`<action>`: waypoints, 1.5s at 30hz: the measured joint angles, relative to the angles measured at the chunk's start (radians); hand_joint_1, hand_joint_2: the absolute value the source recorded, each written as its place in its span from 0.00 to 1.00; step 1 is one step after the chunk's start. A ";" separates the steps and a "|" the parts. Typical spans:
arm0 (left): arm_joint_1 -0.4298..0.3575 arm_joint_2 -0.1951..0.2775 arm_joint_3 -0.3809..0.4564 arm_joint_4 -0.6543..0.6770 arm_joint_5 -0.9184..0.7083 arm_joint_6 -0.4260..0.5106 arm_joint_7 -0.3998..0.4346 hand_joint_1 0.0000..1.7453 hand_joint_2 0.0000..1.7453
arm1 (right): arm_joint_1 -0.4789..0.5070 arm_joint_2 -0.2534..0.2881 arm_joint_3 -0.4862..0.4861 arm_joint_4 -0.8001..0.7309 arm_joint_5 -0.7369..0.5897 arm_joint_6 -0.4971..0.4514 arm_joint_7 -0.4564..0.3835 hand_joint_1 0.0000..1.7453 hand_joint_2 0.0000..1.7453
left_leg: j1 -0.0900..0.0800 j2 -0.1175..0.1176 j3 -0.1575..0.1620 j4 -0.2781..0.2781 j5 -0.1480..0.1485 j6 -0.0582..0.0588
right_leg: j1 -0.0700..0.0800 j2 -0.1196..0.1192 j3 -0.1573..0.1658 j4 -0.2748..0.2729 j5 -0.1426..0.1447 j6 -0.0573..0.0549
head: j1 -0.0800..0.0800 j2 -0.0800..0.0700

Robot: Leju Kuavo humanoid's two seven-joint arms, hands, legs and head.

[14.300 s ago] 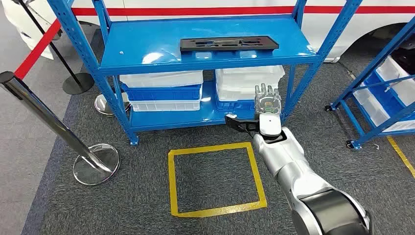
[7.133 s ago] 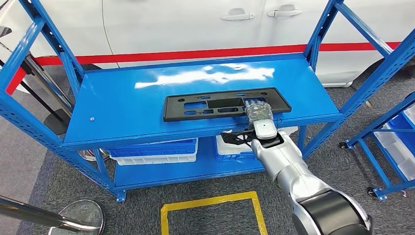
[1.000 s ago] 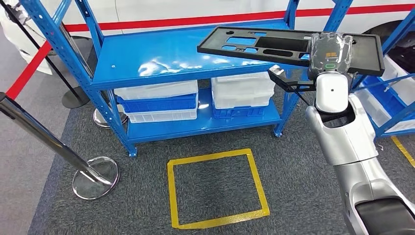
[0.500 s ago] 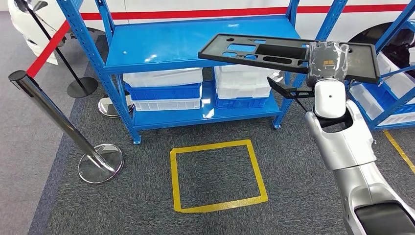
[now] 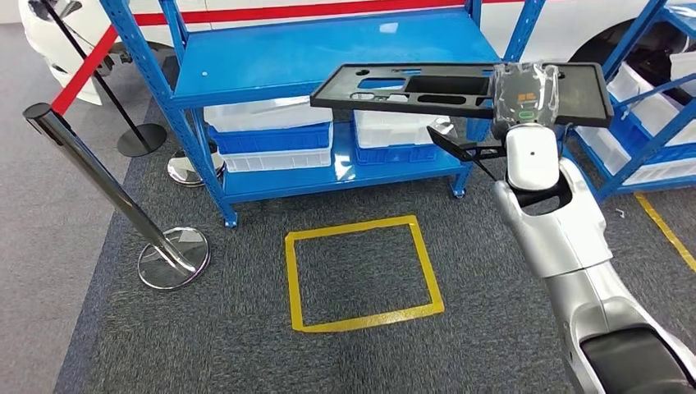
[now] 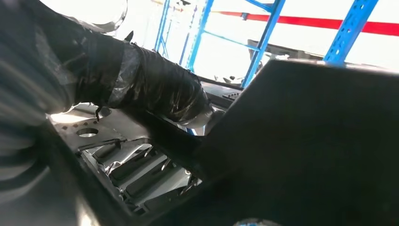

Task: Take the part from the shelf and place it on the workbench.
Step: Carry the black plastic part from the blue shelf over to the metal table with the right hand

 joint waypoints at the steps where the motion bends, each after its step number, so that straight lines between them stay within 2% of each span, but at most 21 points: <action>1: 0.001 0.000 0.000 0.000 0.000 0.000 0.000 0.00 1.00 | -0.006 0.006 0.004 0.000 0.000 0.004 0.000 1.00 1.00 | 0.002 0.000 -0.018 0.062 -0.050 -0.003 | 0.001 0.000 -0.014 0.000 0.011 -0.004 | 0.000 0.000; 3: 0.000 -0.001 0.001 0.000 -0.001 0.000 0.000 0.00 1.00 | -0.011 0.013 0.010 0.000 0.000 0.009 0.000 1.00 1.00 | 0.005 0.000 -0.037 0.184 -0.097 -0.009 | 0.003 0.001 -0.044 0.001 0.034 -0.003 | 0.000 0.000; 5: 0.000 -0.001 0.003 0.000 -0.001 0.000 0.000 0.00 1.00 | -0.012 0.018 0.016 0.001 0.000 0.010 0.000 1.00 1.00 | 0.006 0.000 0.004 0.189 -0.058 -0.009 | 0.003 0.001 -0.072 0.003 0.056 0.002 | 0.000 0.000; 7: -0.001 0.000 0.004 0.000 -0.002 0.000 0.000 0.00 1.00 | -0.014 0.021 0.020 0.000 0.000 0.012 -0.001 1.00 1.00 | 0.004 -0.001 0.108 0.063 -0.024 -0.002 | 0.003 0.001 -0.093 0.006 0.073 0.008 | 0.000 0.000; 8: -0.001 0.000 0.005 0.000 -0.002 0.000 0.000 0.00 1.00 | -0.016 0.022 0.021 -0.001 0.000 0.014 0.000 1.00 1.00 | 0.003 -0.002 0.162 -0.015 -0.030 0.002 | 0.004 0.001 -0.100 0.008 0.080 0.013 | 0.000 0.000; 10: -0.002 0.001 0.007 0.000 -0.005 -0.001 0.000 0.00 1.00 | -0.023 0.024 0.023 -0.002 -0.001 0.017 0.002 1.00 1.00 | -0.003 -0.004 0.220 -0.107 -0.050 0.009 | 0.004 -0.001 -0.106 0.007 0.095 0.025 | 0.000 0.000; 13: -0.001 0.001 0.010 0.000 -0.008 -0.001 0.000 0.00 1.00 | -0.031 0.023 0.026 -0.002 -0.001 0.023 0.005 1.00 1.00 | 0.000 0.001 0.211 -0.129 -0.028 0.026 | 0.001 0.001 -0.113 0.011 0.097 0.041 | 0.001 0.000; 15: -0.002 0.001 0.010 0.000 -0.009 -0.001 0.000 0.00 1.00 | -0.035 0.022 0.029 -0.002 -0.001 0.025 0.008 1.00 1.00 | 0.003 0.007 0.197 -0.135 -0.007 0.041 | 0.001 0.003 -0.140 0.084 0.025 0.047 | 0.001 0.000; 17: -0.002 0.001 0.011 0.000 -0.011 -0.001 -0.001 0.00 1.00 | -0.035 0.020 0.031 -0.001 -0.002 0.026 0.011 1.00 1.00 | 0.000 0.008 0.173 -0.130 0.009 0.047 | 0.000 0.004 -0.179 0.217 -0.060 0.052 | 0.001 0.000; 19: -0.001 0.002 0.011 0.000 -0.012 -0.001 -0.002 0.00 1.00 | -0.033 0.018 0.033 0.001 -0.002 0.026 0.014 1.00 1.00 | -0.001 0.008 0.147 -0.121 0.022 0.045 | -0.001 0.004 -0.183 0.290 -0.074 0.055 | 0.001 0.000; 21: -0.001 0.003 0.011 0.000 -0.014 -0.001 -0.006 0.00 1.00 | -0.032 0.018 0.033 0.002 -0.002 0.026 0.015 1.00 1.00 | -0.001 0.008 0.123 -0.106 0.029 0.041 | -0.003 0.003 -0.115 0.216 -0.031 0.054 | 0.001 0.000; 24: -0.001 0.002 0.010 0.000 -0.024 -0.007 -0.021 0.00 1.00 | -0.033 0.018 0.034 0.002 -0.002 0.025 0.018 1.00 1.00 | -0.005 0.008 0.098 -0.086 0.038 0.030 | 0.003 0.003 -0.005 0.050 -0.021 0.044 | 0.001 0.000; 27: 0.000 0.002 0.010 0.000 -0.029 -0.009 -0.030 0.00 1.00 | -0.032 0.018 0.034 0.002 -0.002 0.025 0.021 1.00 1.00 | -0.005 0.007 0.088 -0.084 0.053 0.011 | 0.007 0.003 -0.007 0.025 -0.014 0.027 | 0.001 0.000; 28: 0.000 0.002 0.010 0.000 -0.028 -0.007 -0.030 0.00 1.00 | -0.032 0.018 0.034 0.002 -0.002 0.025 0.021 1.00 1.00 | -0.005 0.006 0.082 -0.079 0.046 0.006 | 0.005 0.002 -0.011 0.020 -0.006 0.019 | 0.001 0.000; 30: 0.001 0.002 0.011 0.000 -0.027 -0.005 -0.030 0.00 1.00 | -0.032 0.020 0.034 0.002 -0.002 0.025 0.021 1.00 1.00 | -0.003 0.003 0.057 -0.021 -0.014 -0.003 | 0.001 0.000 -0.026 0.011 0.014 0.003 | 0.000 0.000; 33: 0.001 0.001 0.011 0.000 -0.027 -0.004 -0.029 0.00 1.00 | -0.030 0.022 0.034 0.002 -0.002 0.025 0.022 1.00 1.00 | 0.003 0.002 0.006 0.160 -0.129 -0.011 | 0.004 0.000 -0.063 0.012 0.042 -0.005 | 0.000 0.000; 35: 0.000 0.001 0.011 0.000 -0.027 -0.003 -0.029 0.00 1.00 | -0.025 0.022 0.034 0.002 -0.002 0.025 0.023 1.00 1.00 | 0.004 0.002 0.023 0.188 -0.122 -0.011 | 0.005 0.002 -0.088 0.014 0.060 -0.003 | 0.000 0.000; 37: 0.000 0.002 0.011 0.000 -0.027 -0.002 -0.029 0.00 1.00 | -0.023 0.022 0.034 0.002 -0.002 0.025 0.023 1.00 1.00 | 0.003 0.000 0.107 0.079 -0.069 -0.003 | 0.005 0.004 -0.108 0.016 0.077 0.002 | 0.000 0.000; 40: -0.001 0.003 0.011 -0.001 -0.027 0.000 -0.027 0.00 1.00 | -0.022 0.022 0.034 0.003 -0.002 0.024 0.023 1.00 1.00 | -0.005 -0.006 0.216 -0.096 -0.053 0.010 | 0.004 0.004 -0.123 0.013 0.101 0.015 | 0.000 0.000; 43: -0.001 0.004 0.011 -0.001 -0.028 0.003 -0.026 0.00 1.00 | -0.022 0.022 0.034 0.005 -0.002 0.023 0.024 1.00 1.00 | -0.008 -0.002 0.213 -0.128 -0.030 0.022 | -0.001 0.006 -0.125 -0.005 0.127 0.032 | 0.000 0.000; 45: -0.004 0.004 0.011 -0.001 -0.028 0.003 -0.025 0.00 1.00 | -0.022 0.021 0.034 0.007 -0.002 0.021 0.025 1.00 1.00 | -0.003 0.004 0.202 -0.147 -0.001 0.039 | 0.001 0.007 -0.140 0.025 0.083 0.040 | 0.001 0.000</action>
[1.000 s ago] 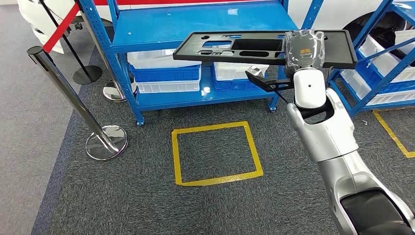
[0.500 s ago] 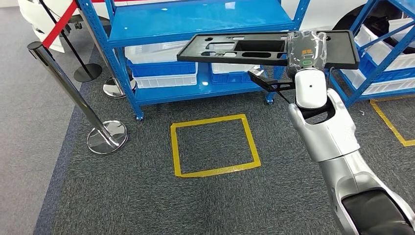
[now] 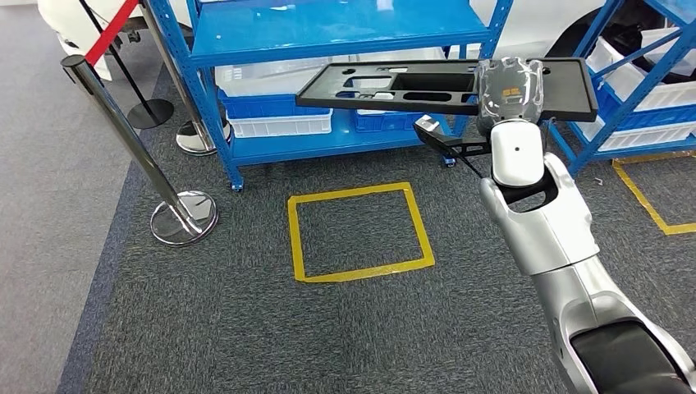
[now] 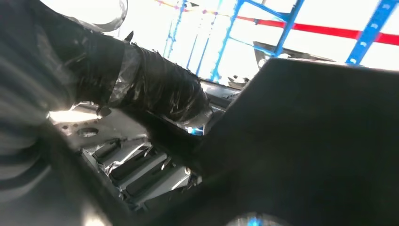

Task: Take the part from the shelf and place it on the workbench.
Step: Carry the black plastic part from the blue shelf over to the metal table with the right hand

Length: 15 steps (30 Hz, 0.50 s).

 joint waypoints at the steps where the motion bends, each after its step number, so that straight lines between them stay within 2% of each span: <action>1: -0.001 0.000 0.000 0.000 0.000 0.000 0.000 0.00 1.00 | 0.000 0.000 0.000 0.001 0.000 -0.001 0.000 1.00 1.00 | 0.002 0.003 -0.009 -0.004 0.013 0.006 | 0.000 0.000 -0.015 0.049 -0.049 0.002 | 0.000 0.000; 2: -0.002 0.000 0.000 0.000 0.000 0.001 0.001 0.00 1.00 | 0.001 0.000 0.000 0.002 0.000 -0.002 0.000 1.00 1.00 | 0.001 0.003 -0.022 -0.003 0.024 0.010 | -0.001 0.000 -0.032 0.113 -0.100 0.005 | 0.001 0.000; 3: -0.002 0.000 0.000 0.000 0.000 0.001 0.001 0.00 1.00 | 0.002 0.000 0.000 0.003 0.000 -0.002 0.001 1.00 1.00 | 0.000 0.004 -0.036 0.000 0.032 0.011 | -0.003 0.000 -0.047 0.181 -0.138 0.007 | 0.001 0.000; 4: -0.001 0.000 0.001 0.000 0.000 0.002 0.002 0.00 1.00 | 0.005 -0.001 0.000 0.005 0.000 -0.002 0.001 1.00 1.00 | -0.001 0.005 -0.051 0.005 0.039 0.010 | -0.006 -0.001 -0.054 0.234 -0.155 0.010 | 0.001 0.000; 5: -0.001 0.000 0.001 -0.001 0.000 0.003 0.002 0.00 1.00 | 0.007 -0.001 0.000 0.007 0.000 -0.002 0.001 1.00 1.00 | -0.001 0.005 -0.066 0.012 0.046 0.008 | -0.008 -0.001 -0.046 0.256 -0.151 0.013 | 0.001 0.000; 6: -0.001 0.001 0.001 -0.001 0.000 0.004 0.002 0.00 1.00 | 0.009 -0.001 0.000 0.008 0.000 -0.003 0.001 1.00 1.00 | 0.000 0.005 -0.081 0.020 0.051 0.005 | -0.011 -0.001 -0.020 0.243 -0.131 0.015 | 0.001 0.000; 7: -0.001 0.000 0.001 -0.001 0.000 0.004 0.003 0.00 1.00 | 0.010 -0.001 0.000 0.009 0.000 -0.003 0.001 1.00 1.00 | 0.001 0.005 -0.096 0.031 0.054 0.002 | -0.014 -0.002 0.023 0.195 -0.107 0.018 | 0.001 0.000; 9: -0.002 0.001 0.002 -0.001 0.000 0.005 0.003 0.00 1.00 | 0.010 -0.001 0.000 0.009 0.000 -0.004 0.001 1.00 1.00 | 0.001 0.005 -0.124 0.052 0.060 -0.006 | -0.014 -0.002 0.111 0.070 -0.101 0.019 | 0.000 0.000; 10: -0.002 0.001 0.002 -0.001 0.000 0.006 0.004 0.00 1.00 | 0.011 0.000 0.000 0.009 0.000 -0.005 0.001 1.00 1.00 | 0.000 0.005 -0.132 0.059 0.064 -0.012 | -0.011 -0.001 0.134 0.030 -0.108 0.016 | 0.000 0.000; 11: -0.002 0.001 0.002 -0.001 0.000 0.006 0.004 0.00 1.00 | 0.012 0.000 0.000 0.009 0.000 -0.006 0.001 1.00 1.00 | -0.001 0.004 -0.138 0.062 0.070 -0.018 | -0.008 0.001 0.141 0.011 -0.117 0.013 | 0.000 0.000; 13: 0.001 0.001 0.003 -0.001 0.000 0.006 0.005 0.00 1.00 | 0.014 0.000 0.000 0.010 0.000 -0.006 0.002 1.00 1.00 | -0.001 0.002 -0.145 0.062 0.084 -0.031 | -0.004 0.001 0.132 0.006 -0.106 -0.001 | 0.000 0.000; 14: 0.002 0.001 0.004 -0.001 0.000 0.006 0.005 0.00 1.00 | 0.013 0.000 0.000 0.011 0.000 -0.007 0.002 1.00 1.00 | 0.001 0.001 -0.152 0.063 0.083 -0.036 | -0.005 0.000 0.125 0.002 -0.098 -0.009 | 0.000 0.000; 15: 0.003 0.000 0.005 -0.001 0.000 0.006 0.006 0.00 1.00 | 0.013 0.002 0.000 0.011 -0.001 -0.007 0.001 1.00 1.00 | 0.002 0.001 -0.163 0.076 0.066 -0.041 | -0.006 -0.001 0.116 -0.001 -0.088 -0.018 | 0.000 0.000</action>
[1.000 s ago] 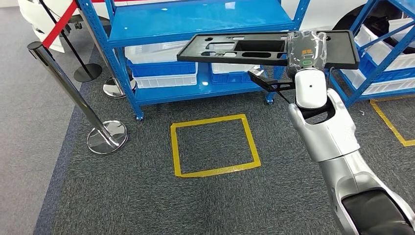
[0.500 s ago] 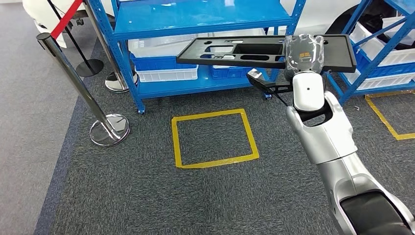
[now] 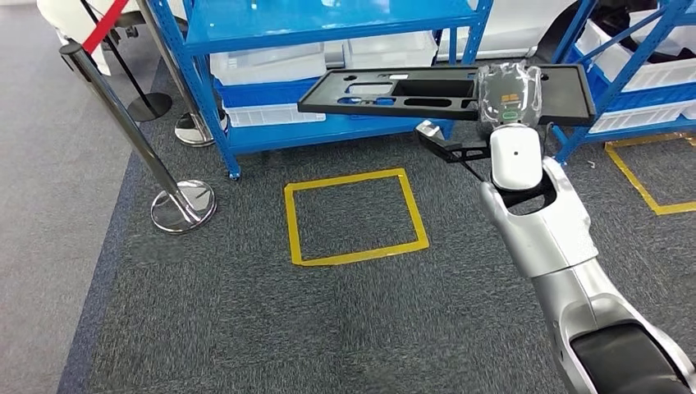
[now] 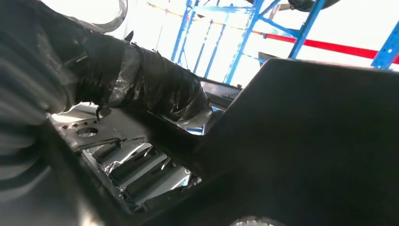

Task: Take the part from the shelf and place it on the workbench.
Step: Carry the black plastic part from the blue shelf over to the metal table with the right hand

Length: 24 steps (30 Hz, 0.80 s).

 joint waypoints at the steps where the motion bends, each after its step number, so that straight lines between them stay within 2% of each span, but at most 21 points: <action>1: 0.001 -0.001 0.001 0.000 0.000 0.000 0.001 0.00 1.00 | 0.000 0.002 0.000 0.001 0.000 0.000 0.000 1.00 1.00 | 0.002 -0.001 -0.014 0.030 -0.033 -0.004 | -0.002 -0.001 -0.010 -0.003 0.011 -0.008 | 0.000 0.000; 3: 0.000 -0.002 0.001 0.000 0.000 0.000 0.002 0.00 1.00 | 0.000 0.004 0.000 0.003 0.000 -0.001 0.000 1.00 1.00 | 0.004 -0.001 -0.050 0.150 -0.131 -0.009 | 0.001 -0.002 -0.033 -0.004 0.030 -0.017 | -0.001 0.000; 4: 0.000 -0.002 0.001 0.000 0.000 0.000 0.002 0.00 1.00 | 0.000 0.004 0.000 0.004 0.000 -0.001 0.000 1.00 1.00 | 0.005 -0.001 -0.064 0.219 -0.167 -0.010 | 0.004 -0.002 -0.045 -0.003 0.039 -0.019 | -0.001 0.000; 5: 0.000 -0.002 0.002 0.000 0.000 0.000 0.002 0.00 1.00 | 0.001 0.004 0.000 0.006 0.000 -0.001 0.000 1.00 1.00 | 0.004 -0.001 -0.066 0.269 -0.183 -0.008 | 0.006 -0.002 -0.057 -0.002 0.049 -0.020 | -0.001 0.000; 6: 0.000 -0.001 0.002 0.000 0.000 0.000 0.002 0.00 1.00 | 0.003 0.004 0.000 0.008 0.000 -0.001 0.000 1.00 1.00 | 0.004 -0.002 -0.054 0.286 -0.178 -0.005 | 0.008 -0.002 -0.068 -0.001 0.058 -0.020 | -0.001 0.000; 7: -0.001 -0.001 0.002 0.000 0.000 0.000 0.002 0.00 1.00 | 0.004 0.004 0.000 0.009 0.000 -0.001 0.000 1.00 1.00 | 0.002 -0.003 -0.021 0.260 -0.156 0.000 | 0.009 -0.001 -0.079 0.000 0.066 -0.020 | -0.001 0.000; 8: -0.002 -0.001 0.002 0.000 0.000 0.000 0.003 0.00 1.00 | 0.004 0.004 0.000 0.010 0.000 -0.001 -0.001 1.00 1.00 | -0.001 -0.004 0.026 0.203 -0.131 0.007 | 0.010 0.000 -0.088 0.001 0.074 -0.019 | -0.001 0.000; 9: -0.003 0.000 0.002 0.000 0.000 0.001 0.003 0.00 1.00 | 0.004 0.004 0.000 0.010 0.000 -0.001 -0.001 1.00 1.00 | -0.004 -0.007 0.080 0.126 -0.119 0.015 | 0.010 0.001 -0.096 0.001 0.082 -0.016 | -0.001 0.000; 10: -0.004 0.001 0.002 -0.001 0.000 0.001 0.004 0.00 1.00 | 0.003 0.004 0.000 0.010 0.000 -0.002 -0.001 1.00 1.00 | -0.008 -0.010 0.128 0.051 -0.116 0.021 | 0.010 0.001 -0.102 0.001 0.091 -0.013 | -0.001 0.000; 11: -0.005 0.002 0.002 -0.002 0.000 0.002 0.004 0.00 1.00 | 0.003 0.004 0.000 0.011 0.000 -0.002 0.000 1.00 1.00 | -0.012 -0.012 0.158 0.000 -0.118 0.025 | 0.009 0.000 -0.106 -0.002 0.101 -0.008 | -0.001 0.000; 12: -0.005 0.004 0.002 -0.002 0.000 0.002 0.004 0.00 1.00 | 0.004 0.004 0.000 0.011 -0.001 -0.003 0.000 1.00 1.00 | -0.015 -0.014 0.173 -0.031 -0.121 0.029 | 0.007 0.000 -0.107 -0.007 0.112 -0.002 | -0.001 0.000; 14: -0.006 0.004 0.002 -0.002 0.000 0.003 0.005 0.00 1.00 | 0.004 0.003 0.000 0.013 -0.001 -0.004 0.000 1.00 1.00 | -0.015 -0.011 0.170 -0.051 -0.098 0.037 | 0.004 0.002 -0.108 -0.023 0.132 0.009 | -0.001 0.000; 15: -0.007 0.004 0.003 -0.002 0.000 0.003 0.005 0.00 1.00 | 0.005 0.002 0.000 0.014 -0.001 -0.004 -0.001 1.00 1.00 | -0.013 -0.008 0.166 -0.063 -0.082 0.045 | 0.005 0.003 -0.113 -0.020 0.122 0.013 | -0.001 0.000; 16: -0.008 0.004 0.003 -0.002 0.000 0.003 0.005 0.00 1.00 | 0.004 0.001 0.000 0.015 -0.001 -0.005 -0.001 1.00 1.00 | -0.010 -0.004 0.159 -0.073 -0.066 0.052 | 0.006 0.004 -0.121 -0.001 0.092 0.016 | 0.000 0.000; 17: -0.009 0.004 0.003 -0.002 0.000 0.003 0.005 0.00 1.00 | 0.004 -0.001 0.000 0.015 -0.001 -0.005 -0.001 1.00 1.00 | -0.007 0.000 0.149 -0.079 -0.051 0.056 | 0.007 0.004 -0.133 0.039 0.046 0.018 | 0.000 0.000; 19: -0.009 0.004 0.003 -0.002 -0.001 0.003 0.006 0.00 1.00 | 0.005 -0.002 0.000 0.017 -0.001 -0.006 -0.001 1.00 1.00 | -0.008 0.002 0.119 -0.073 -0.029 0.059 | 0.006 0.003 -0.158 0.164 -0.048 0.023 | 0.000 0.000; 20: -0.009 0.004 0.004 -0.002 -0.001 0.003 0.006 0.00 1.00 | 0.007 -0.003 0.000 0.019 -0.001 -0.006 -0.001 1.00 1.00 | -0.008 0.003 0.101 -0.067 -0.020 0.058 | 0.005 0.003 -0.163 0.221 -0.068 0.026 | 0.000 0.000; 21: -0.009 0.004 0.004 -0.002 0.000 0.003 0.006 0.00 1.00 | 0.008 -0.003 0.000 0.021 -0.001 -0.006 -0.001 1.00 1.00 | -0.008 0.003 0.082 -0.059 -0.012 0.056 | 0.004 0.002 -0.159 0.255 -0.066 0.028 | 0.000 0.000; 22: -0.009 0.004 0.004 -0.002 -0.001 0.003 0.006 0.00 1.00 | 0.009 -0.004 0.000 0.022 -0.001 -0.006 -0.001 1.00 1.00 | -0.008 0.004 0.062 -0.049 -0.004 0.054 | 0.002 0.002 -0.138 0.257 -0.046 0.030 | 0.000 0.000; 23: -0.009 0.004 0.005 -0.002 -0.001 0.002 0.006 0.00 1.00 | 0.010 -0.004 0.000 0.023 -0.001 -0.006 -0.001 1.00 1.00 | -0.008 0.004 0.043 -0.038 0.002 0.051 | -0.001 0.001 -0.100 0.224 -0.021 0.032 | 0.000 0.000; 24: -0.009 0.004 0.006 -0.002 -0.001 0.002 0.006 0.00 1.00 | 0.010 -0.004 0.000 0.023 -0.001 -0.006 -0.001 1.00 1.00 | -0.008 0.004 0.024 -0.027 0.009 0.047 | -0.003 0.000 -0.054 0.165 -0.016 0.033 | 0.000 0.000</action>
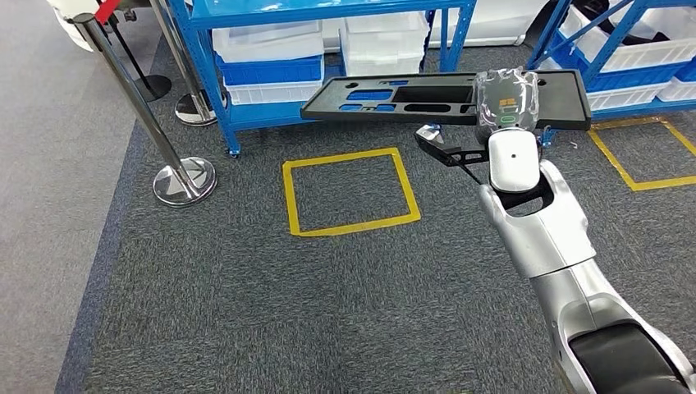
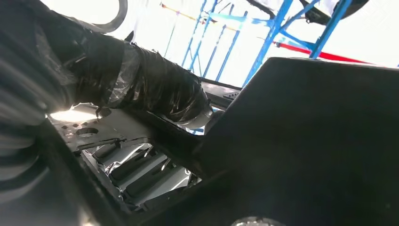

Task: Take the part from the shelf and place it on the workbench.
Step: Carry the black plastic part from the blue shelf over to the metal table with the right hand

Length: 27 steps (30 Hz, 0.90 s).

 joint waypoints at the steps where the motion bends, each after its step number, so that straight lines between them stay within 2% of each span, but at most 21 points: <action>1: 0.000 0.000 0.001 0.000 0.000 0.000 0.000 0.00 1.00 | 0.000 0.000 0.000 -0.001 0.000 0.000 0.000 1.00 1.00 | 0.000 0.000 -0.016 0.011 0.006 -0.005 | 0.002 0.000 0.046 -0.067 -0.007 -0.002 | 0.000 0.000; 3: 0.000 0.000 0.003 0.000 0.000 0.000 0.000 0.00 1.00 | 0.001 0.000 0.000 -0.002 0.000 -0.001 0.000 1.00 1.00 | -0.001 -0.001 -0.032 0.021 0.020 -0.016 | 0.008 0.003 0.093 -0.146 -0.035 -0.011 | 0.000 0.000; 5: 0.002 0.001 0.005 -0.001 -0.001 0.001 0.000 0.00 1.00 | 0.001 -0.001 0.000 -0.002 0.000 0.000 0.000 1.00 1.00 | 0.001 -0.003 -0.037 0.020 0.036 -0.026 | 0.012 0.004 0.089 -0.156 -0.023 -0.026 | 0.000 0.000; 6: 0.003 0.001 0.006 -0.001 -0.001 0.001 0.000 0.00 1.00 | -0.001 -0.001 0.000 -0.002 0.000 0.000 0.000 1.00 1.00 | 0.003 -0.004 -0.045 0.024 0.031 -0.031 | 0.011 0.003 0.081 -0.160 -0.013 -0.033 | 0.000 0.000; 7: 0.004 0.001 0.007 -0.001 -0.001 0.002 0.000 0.00 1.00 | -0.004 0.000 0.000 -0.002 0.000 0.000 0.000 1.00 1.00 | 0.005 -0.006 -0.056 0.041 0.006 -0.036 | 0.011 0.001 0.070 -0.163 0.001 -0.042 | 0.000 0.000; 8: 0.005 0.001 0.008 -0.001 -0.002 0.002 0.000 0.00 1.00 | -0.007 0.001 0.000 -0.002 0.000 0.000 0.000 1.00 1.00 | 0.007 -0.007 -0.069 0.076 -0.038 -0.040 | 0.009 0.000 0.056 -0.166 0.016 -0.050 | -0.001 0.000; 10: 0.005 0.000 0.009 -0.001 -0.003 0.001 0.000 0.00 1.00 | -0.012 0.003 0.000 -0.003 0.000 0.001 0.000 1.00 1.00 | 0.010 -0.009 -0.096 0.195 -0.145 -0.046 | 0.012 -0.001 0.024 -0.166 0.044 -0.058 | -0.001 0.000; 11: 0.005 0.000 0.009 -0.001 -0.003 0.001 0.000 0.00 1.00 | -0.012 0.003 0.000 -0.002 0.000 0.001 0.000 1.00 1.00 | 0.012 -0.009 -0.102 0.258 -0.177 -0.047 | 0.013 -0.001 0.007 -0.166 0.057 -0.058 | -0.001 0.000; 12: 0.005 0.000 0.010 -0.001 -0.003 0.001 0.000 0.00 1.00 | -0.013 0.003 0.000 -0.002 0.000 0.002 0.000 1.00 1.00 | 0.012 -0.009 -0.098 0.303 -0.184 -0.047 | 0.015 -0.001 -0.011 -0.165 0.071 -0.058 | -0.001 0.000; 13: 0.004 0.000 0.010 -0.001 -0.003 0.001 0.000 0.00 1.00 | -0.012 0.003 0.000 -0.001 0.000 0.002 0.000 1.00 1.00 | 0.012 -0.009 -0.081 0.319 -0.169 -0.045 | 0.016 0.000 -0.029 -0.165 0.086 -0.057 | -0.001 0.000; 14: 0.004 0.001 0.011 -0.001 -0.003 0.001 -0.001 0.00 1.00 | -0.012 0.003 0.000 0.000 0.000 0.002 0.000 1.00 1.00 | 0.011 -0.010 -0.046 0.301 -0.141 -0.040 | 0.016 0.000 -0.047 -0.164 0.100 -0.056 | -0.001 0.000; 15: 0.002 0.002 0.011 -0.001 -0.003 0.001 -0.001 0.00 1.00 | -0.012 0.003 0.000 0.000 0.000 0.002 0.000 1.00 1.00 | 0.008 -0.011 0.005 0.250 -0.118 -0.034 | 0.016 0.001 -0.063 -0.164 0.114 -0.054 | -0.001 0.000; 17: -0.001 0.004 0.011 -0.002 -0.004 0.001 -0.005 0.00 1.00 | -0.012 0.003 0.000 0.000 0.000 0.001 0.000 1.00 1.00 | 0.000 -0.013 0.128 0.092 -0.133 -0.021 | 0.015 0.001 -0.082 -0.165 0.139 -0.046 | -0.001 0.000; 18: -0.003 0.006 0.011 -0.002 -0.006 0.000 -0.008 0.00 1.00 | -0.012 0.003 0.000 0.000 -0.001 0.001 0.000 1.00 1.00 | -0.005 -0.014 0.168 0.031 -0.150 -0.016 | 0.013 -0.001 -0.085 -0.169 0.151 -0.040 | -0.001 0.000; 19: -0.004 0.007 0.011 -0.003 -0.007 0.000 -0.011 0.00 1.00 | -0.012 0.003 0.000 0.000 -0.001 0.001 0.000 1.00 1.00 | -0.008 -0.014 0.189 -0.009 -0.164 -0.012 | 0.010 -0.002 -0.085 -0.175 0.163 -0.034 | -0.002 0.000; 21: -0.005 0.008 0.012 -0.004 -0.010 0.000 -0.015 0.00 1.00 | -0.013 0.002 0.000 0.001 -0.001 0.001 0.000 1.00 1.00 | -0.009 -0.010 0.184 -0.033 -0.144 -0.001 | 0.007 -0.003 -0.083 -0.192 0.183 -0.023 | -0.003 0.000; 22: -0.006 0.008 0.012 -0.004 -0.011 0.000 -0.015 0.00 1.00 | -0.014 0.002 0.000 0.002 -0.001 0.002 0.000 1.00 1.00 | -0.007 -0.007 0.179 -0.044 -0.128 0.005 | 0.007 -0.002 -0.087 -0.191 0.172 -0.018 | -0.004 0.000; 24: -0.006 0.008 0.013 -0.004 -0.011 0.001 -0.014 0.00 1.00 | -0.016 0.000 0.000 0.003 -0.001 0.002 0.000 1.00 1.00 | -0.002 -0.001 0.159 -0.057 -0.093 0.014 | 0.007 -0.001 -0.104 -0.131 0.084 -0.011 | -0.003 0.000; 25: -0.006 0.008 0.013 -0.004 -0.011 0.001 -0.014 0.00 1.00 | -0.017 -0.001 0.000 0.004 -0.001 0.002 0.000 1.00 1.00 | -0.002 0.000 0.144 -0.058 -0.080 0.017 | 0.006 -0.001 -0.117 -0.070 0.027 -0.007 | -0.002 0.000; 26: -0.005 0.008 0.014 -0.004 -0.011 0.001 -0.014 0.00 1.00 | -0.017 -0.002 0.000 0.005 -0.001 0.002 0.000 1.00 1.00 | -0.002 0.001 0.126 -0.056 -0.067 0.017 | 0.004 -0.001 -0.129 -0.001 -0.012 -0.002 | -0.002 0.000; 27: -0.005 0.008 0.014 -0.004 -0.010 0.000 -0.014 0.00 1.00 | -0.017 -0.003 0.000 0.007 -0.001 0.002 0.000 1.00 1.00 | -0.002 0.002 0.109 -0.054 -0.056 0.015 | 0.001 -0.001 -0.136 0.060 -0.020 0.003 | -0.002 0.000</action>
